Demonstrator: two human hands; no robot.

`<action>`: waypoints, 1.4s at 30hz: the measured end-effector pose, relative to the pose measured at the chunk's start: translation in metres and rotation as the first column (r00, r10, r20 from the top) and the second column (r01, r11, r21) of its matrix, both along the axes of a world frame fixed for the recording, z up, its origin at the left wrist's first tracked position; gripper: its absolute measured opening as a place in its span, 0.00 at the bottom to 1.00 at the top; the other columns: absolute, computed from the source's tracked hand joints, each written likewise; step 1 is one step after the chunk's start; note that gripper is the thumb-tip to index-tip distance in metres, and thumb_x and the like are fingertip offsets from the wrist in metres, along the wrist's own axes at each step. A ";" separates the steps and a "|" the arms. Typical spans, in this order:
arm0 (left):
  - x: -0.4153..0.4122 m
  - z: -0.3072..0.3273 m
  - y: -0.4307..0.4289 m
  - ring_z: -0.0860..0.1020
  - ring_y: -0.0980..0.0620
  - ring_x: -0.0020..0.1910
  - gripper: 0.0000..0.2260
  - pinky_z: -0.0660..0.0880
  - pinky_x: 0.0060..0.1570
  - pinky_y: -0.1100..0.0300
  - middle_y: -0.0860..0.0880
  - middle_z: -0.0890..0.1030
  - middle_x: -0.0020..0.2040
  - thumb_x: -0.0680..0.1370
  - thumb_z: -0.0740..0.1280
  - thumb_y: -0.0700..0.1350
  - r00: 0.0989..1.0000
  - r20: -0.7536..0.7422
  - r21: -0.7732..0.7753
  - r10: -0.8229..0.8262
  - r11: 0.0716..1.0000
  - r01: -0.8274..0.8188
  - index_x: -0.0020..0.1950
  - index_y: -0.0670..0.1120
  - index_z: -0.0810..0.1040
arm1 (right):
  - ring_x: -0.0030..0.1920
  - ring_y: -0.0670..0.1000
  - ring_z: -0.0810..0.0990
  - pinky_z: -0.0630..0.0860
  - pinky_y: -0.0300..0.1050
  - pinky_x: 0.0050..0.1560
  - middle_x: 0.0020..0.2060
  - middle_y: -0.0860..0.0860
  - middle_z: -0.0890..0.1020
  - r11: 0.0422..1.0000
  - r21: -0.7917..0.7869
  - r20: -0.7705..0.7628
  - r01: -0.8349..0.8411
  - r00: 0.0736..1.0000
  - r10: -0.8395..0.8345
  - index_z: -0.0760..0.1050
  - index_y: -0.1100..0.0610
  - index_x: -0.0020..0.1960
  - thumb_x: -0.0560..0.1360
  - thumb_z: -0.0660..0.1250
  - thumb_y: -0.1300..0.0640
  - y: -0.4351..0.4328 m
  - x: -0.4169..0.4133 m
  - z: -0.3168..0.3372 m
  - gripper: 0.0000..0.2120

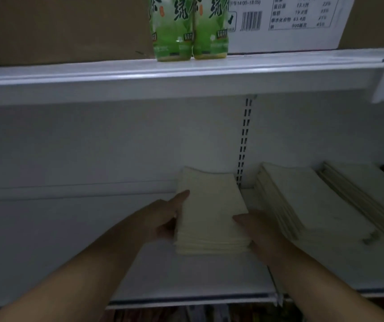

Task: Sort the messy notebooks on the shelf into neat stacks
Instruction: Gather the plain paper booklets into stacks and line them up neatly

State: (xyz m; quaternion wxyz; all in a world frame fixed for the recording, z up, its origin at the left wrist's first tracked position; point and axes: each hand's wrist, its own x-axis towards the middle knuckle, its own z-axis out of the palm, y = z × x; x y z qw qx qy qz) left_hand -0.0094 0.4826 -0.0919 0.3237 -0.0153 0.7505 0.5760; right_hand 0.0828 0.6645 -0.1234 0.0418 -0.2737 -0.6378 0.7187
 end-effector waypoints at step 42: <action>0.019 -0.004 0.000 0.80 0.50 0.33 0.14 0.80 0.40 0.58 0.43 0.82 0.35 0.67 0.77 0.39 0.850 -0.157 -0.677 -0.503 0.681 0.278 0.48 0.37 0.80 | 0.54 0.41 0.72 0.68 0.29 0.49 0.55 0.42 0.75 0.613 0.650 0.119 -0.450 0.857 0.502 0.64 0.46 0.70 0.65 0.77 0.58 0.034 0.017 -0.014 0.38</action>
